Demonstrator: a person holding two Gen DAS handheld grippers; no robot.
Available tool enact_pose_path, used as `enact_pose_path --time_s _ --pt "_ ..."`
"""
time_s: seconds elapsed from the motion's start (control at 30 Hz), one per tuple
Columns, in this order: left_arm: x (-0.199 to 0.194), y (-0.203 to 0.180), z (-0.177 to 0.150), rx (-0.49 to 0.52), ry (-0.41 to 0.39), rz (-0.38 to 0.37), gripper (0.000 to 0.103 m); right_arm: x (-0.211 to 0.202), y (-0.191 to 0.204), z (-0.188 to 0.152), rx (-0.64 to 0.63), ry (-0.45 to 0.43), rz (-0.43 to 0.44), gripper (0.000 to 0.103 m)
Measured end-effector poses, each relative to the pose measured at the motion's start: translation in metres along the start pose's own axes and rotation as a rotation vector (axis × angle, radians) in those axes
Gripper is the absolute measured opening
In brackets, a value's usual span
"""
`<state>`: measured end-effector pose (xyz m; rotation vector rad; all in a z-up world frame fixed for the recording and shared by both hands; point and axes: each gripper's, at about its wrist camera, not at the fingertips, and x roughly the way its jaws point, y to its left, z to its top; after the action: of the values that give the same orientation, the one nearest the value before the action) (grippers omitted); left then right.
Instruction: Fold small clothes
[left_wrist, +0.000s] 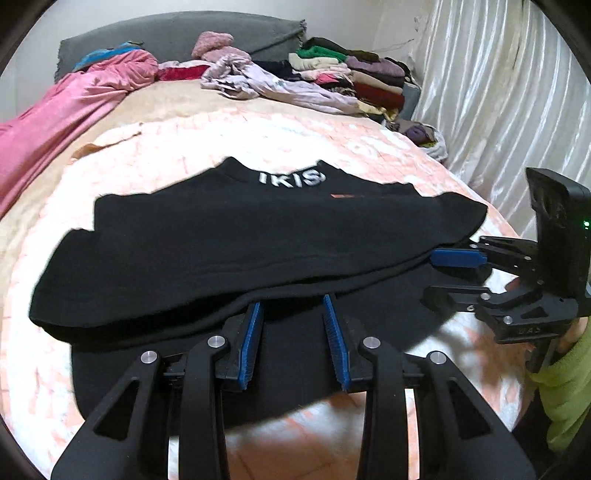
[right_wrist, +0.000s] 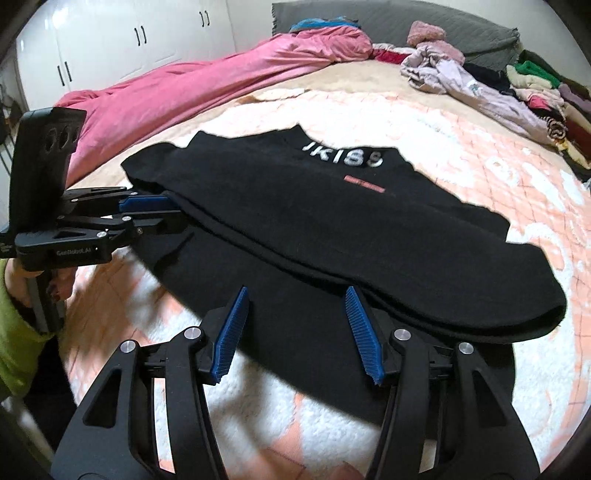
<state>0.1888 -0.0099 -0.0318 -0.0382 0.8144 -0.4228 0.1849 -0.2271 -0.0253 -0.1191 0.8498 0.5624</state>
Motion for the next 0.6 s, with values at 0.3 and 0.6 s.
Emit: enact_pose_path --time_s 0.3,0.6 --pt "0.008 0.005 0.017 0.046 -0.038 0.049 0.033 0.004 -0.020 0.021 0.042 -0.045 -0.047 0.048" --pt "0.008 0.027 0.040 0.027 -0.132 0.089 0.041 0.007 -0.058 0.046 0.126 -0.140 -0.081 0.050"
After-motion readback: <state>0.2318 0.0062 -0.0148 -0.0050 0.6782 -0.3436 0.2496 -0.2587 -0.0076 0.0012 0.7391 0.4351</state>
